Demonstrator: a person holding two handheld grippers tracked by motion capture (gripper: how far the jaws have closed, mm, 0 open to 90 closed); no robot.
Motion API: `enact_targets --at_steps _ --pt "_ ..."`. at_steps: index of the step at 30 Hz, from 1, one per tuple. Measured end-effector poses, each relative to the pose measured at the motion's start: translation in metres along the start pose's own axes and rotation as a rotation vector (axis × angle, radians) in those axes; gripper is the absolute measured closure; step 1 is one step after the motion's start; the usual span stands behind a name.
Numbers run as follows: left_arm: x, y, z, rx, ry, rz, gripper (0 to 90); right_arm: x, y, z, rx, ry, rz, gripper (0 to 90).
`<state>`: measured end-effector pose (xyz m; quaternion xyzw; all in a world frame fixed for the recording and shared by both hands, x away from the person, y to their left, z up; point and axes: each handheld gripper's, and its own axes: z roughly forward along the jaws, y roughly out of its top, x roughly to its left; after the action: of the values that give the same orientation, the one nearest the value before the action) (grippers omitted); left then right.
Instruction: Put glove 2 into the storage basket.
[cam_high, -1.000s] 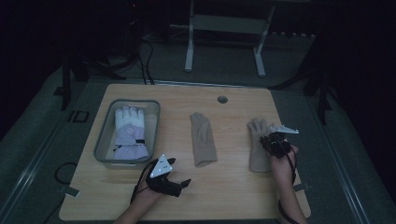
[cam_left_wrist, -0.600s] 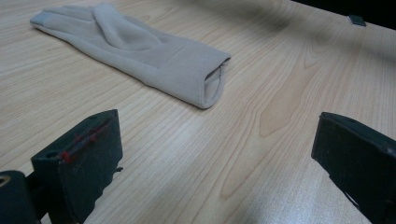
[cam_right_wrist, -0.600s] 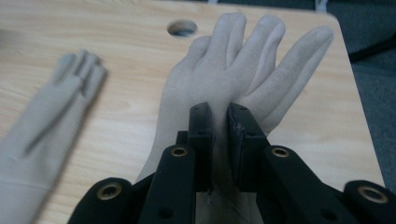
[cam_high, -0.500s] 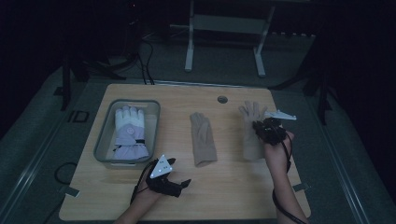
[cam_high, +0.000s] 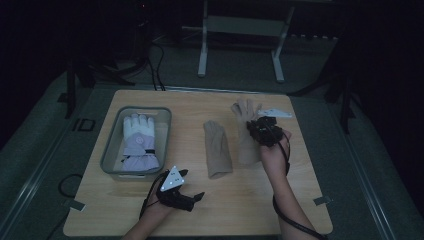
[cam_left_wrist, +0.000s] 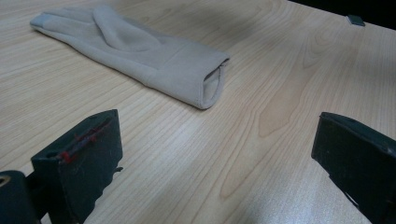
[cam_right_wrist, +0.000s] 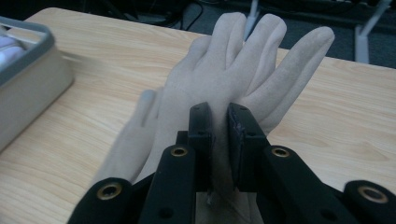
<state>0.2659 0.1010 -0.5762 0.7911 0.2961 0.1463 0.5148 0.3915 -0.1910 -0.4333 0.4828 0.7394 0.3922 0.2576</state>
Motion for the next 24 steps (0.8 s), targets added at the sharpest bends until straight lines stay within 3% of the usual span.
enact_targets --at_steps 12,16,24 --pt "0.000 0.000 0.000 0.000 -0.004 0.003 2.1 0.053 0.001 0.032 0.041 0.062 -0.039 80.5" --pt "0.000 0.000 -0.001 -0.002 -0.004 0.006 2.1 0.063 -0.006 0.048 0.069 0.068 -0.041 80.4" --pt "0.000 -0.001 -0.001 -0.004 -0.005 0.005 2.1 0.069 -0.026 0.082 0.143 0.084 -0.012 80.3"
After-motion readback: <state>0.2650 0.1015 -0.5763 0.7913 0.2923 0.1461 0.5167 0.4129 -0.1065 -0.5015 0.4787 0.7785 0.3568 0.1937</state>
